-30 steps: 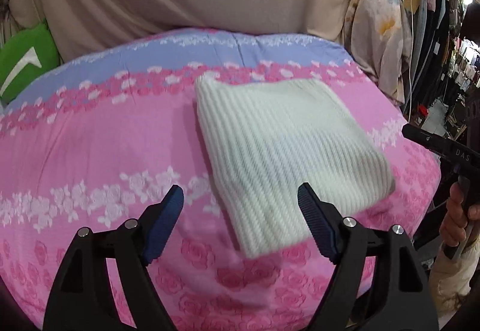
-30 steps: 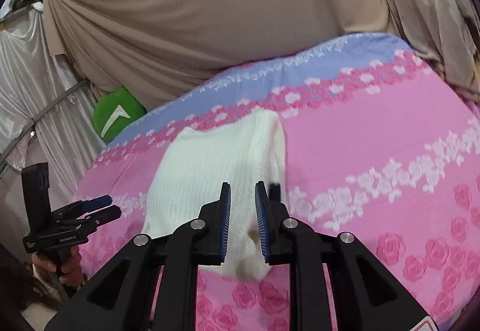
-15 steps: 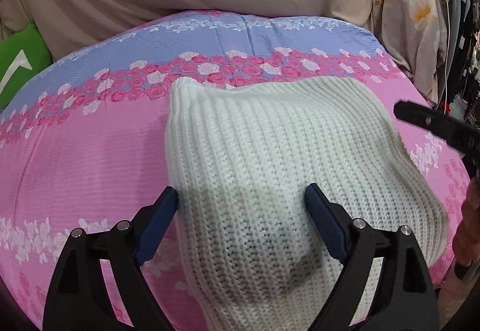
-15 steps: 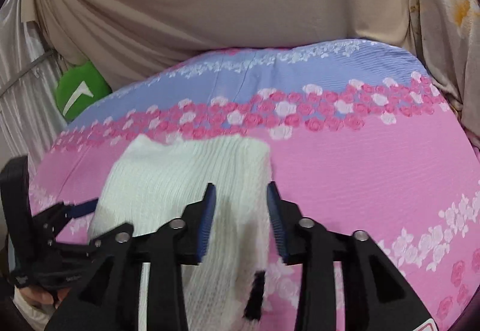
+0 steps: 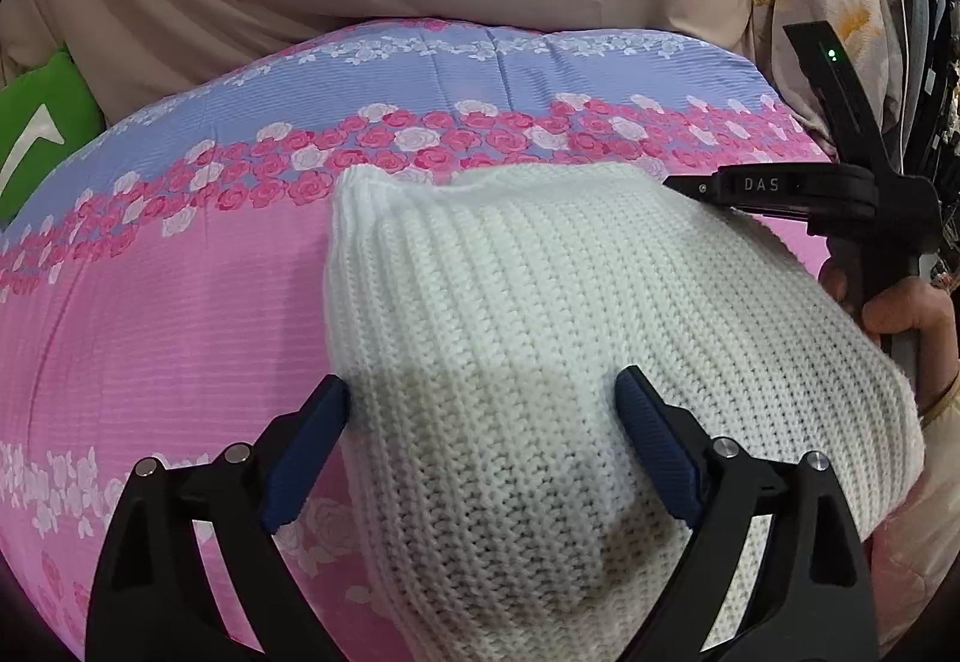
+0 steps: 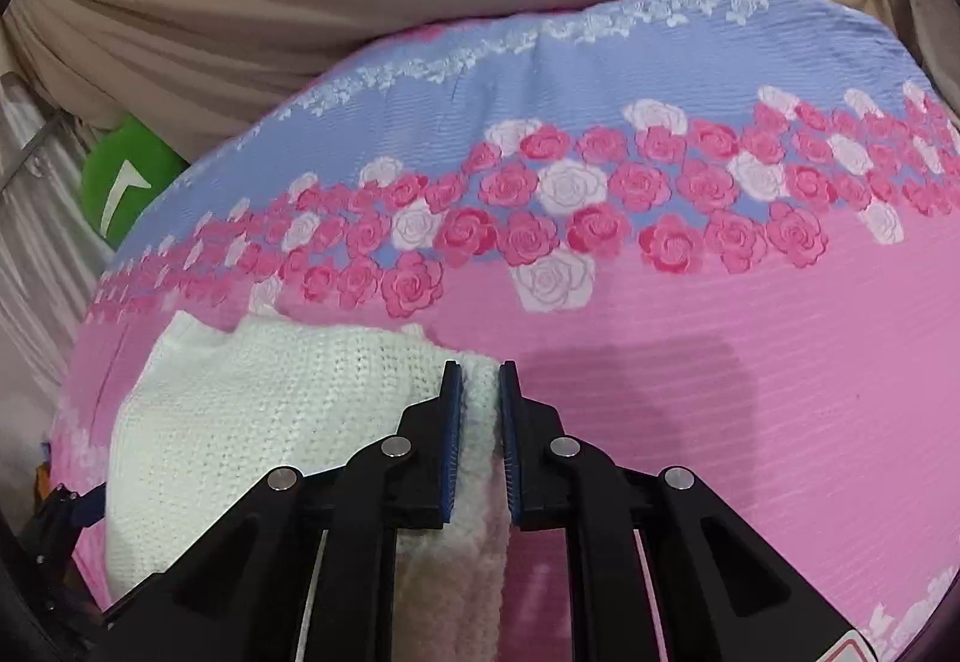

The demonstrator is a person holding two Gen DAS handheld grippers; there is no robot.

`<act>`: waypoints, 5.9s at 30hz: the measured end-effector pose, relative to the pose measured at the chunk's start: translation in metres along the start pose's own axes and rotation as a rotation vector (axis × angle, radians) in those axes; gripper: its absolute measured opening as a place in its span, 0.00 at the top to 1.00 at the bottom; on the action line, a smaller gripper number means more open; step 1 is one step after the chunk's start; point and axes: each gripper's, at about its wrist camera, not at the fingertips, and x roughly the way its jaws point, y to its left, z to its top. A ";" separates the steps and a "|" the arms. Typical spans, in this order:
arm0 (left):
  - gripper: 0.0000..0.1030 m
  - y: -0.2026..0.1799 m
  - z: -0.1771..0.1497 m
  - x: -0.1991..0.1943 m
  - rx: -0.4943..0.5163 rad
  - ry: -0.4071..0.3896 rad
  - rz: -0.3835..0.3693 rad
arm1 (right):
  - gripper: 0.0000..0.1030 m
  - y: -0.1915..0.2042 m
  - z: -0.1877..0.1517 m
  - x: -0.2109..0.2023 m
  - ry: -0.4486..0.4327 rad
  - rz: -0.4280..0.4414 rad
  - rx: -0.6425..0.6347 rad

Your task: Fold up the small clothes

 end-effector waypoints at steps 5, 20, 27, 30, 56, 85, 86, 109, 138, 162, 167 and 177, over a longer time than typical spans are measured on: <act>0.12 0.001 0.000 0.001 -0.007 0.007 0.010 | 0.82 0.009 -0.008 -0.056 -0.085 0.028 0.012; 0.12 0.001 -0.004 -0.009 -0.030 0.002 -0.006 | 0.83 0.010 -0.151 -0.138 -0.121 0.106 0.057; 0.13 0.025 -0.019 -0.042 -0.125 -0.019 -0.096 | 0.73 0.011 -0.159 -0.107 -0.020 0.034 0.038; 0.11 0.051 -0.024 -0.045 -0.200 -0.005 -0.108 | 0.50 0.008 -0.143 -0.118 -0.076 0.042 0.067; 0.05 0.033 -0.011 0.032 -0.217 0.178 -0.380 | 0.39 -0.002 -0.112 -0.034 0.078 0.304 0.152; 0.54 0.001 0.048 -0.310 0.296 -0.737 -0.483 | 0.66 0.132 -0.109 -0.363 -0.832 0.215 -0.203; 0.54 0.010 0.050 -0.326 0.303 -0.791 -0.469 | 0.66 0.144 -0.102 -0.372 -0.867 0.232 -0.230; 0.50 0.275 0.066 0.024 -0.290 -0.119 -0.158 | 0.68 0.186 0.020 0.068 -0.107 0.139 -0.064; 0.50 0.308 0.039 0.046 -0.355 -0.123 -0.311 | 0.58 0.196 0.022 0.100 0.011 0.270 -0.066; 0.33 0.242 -0.011 -0.039 -0.217 -0.182 0.137 | 0.73 0.208 -0.049 0.055 -0.130 -0.134 -0.242; 0.37 0.248 -0.031 -0.015 -0.252 -0.129 0.178 | 0.73 0.197 -0.058 0.033 -0.169 -0.041 -0.192; 0.18 0.204 -0.049 -0.037 -0.214 -0.218 0.267 | 0.58 0.208 -0.094 0.018 -0.228 -0.156 -0.176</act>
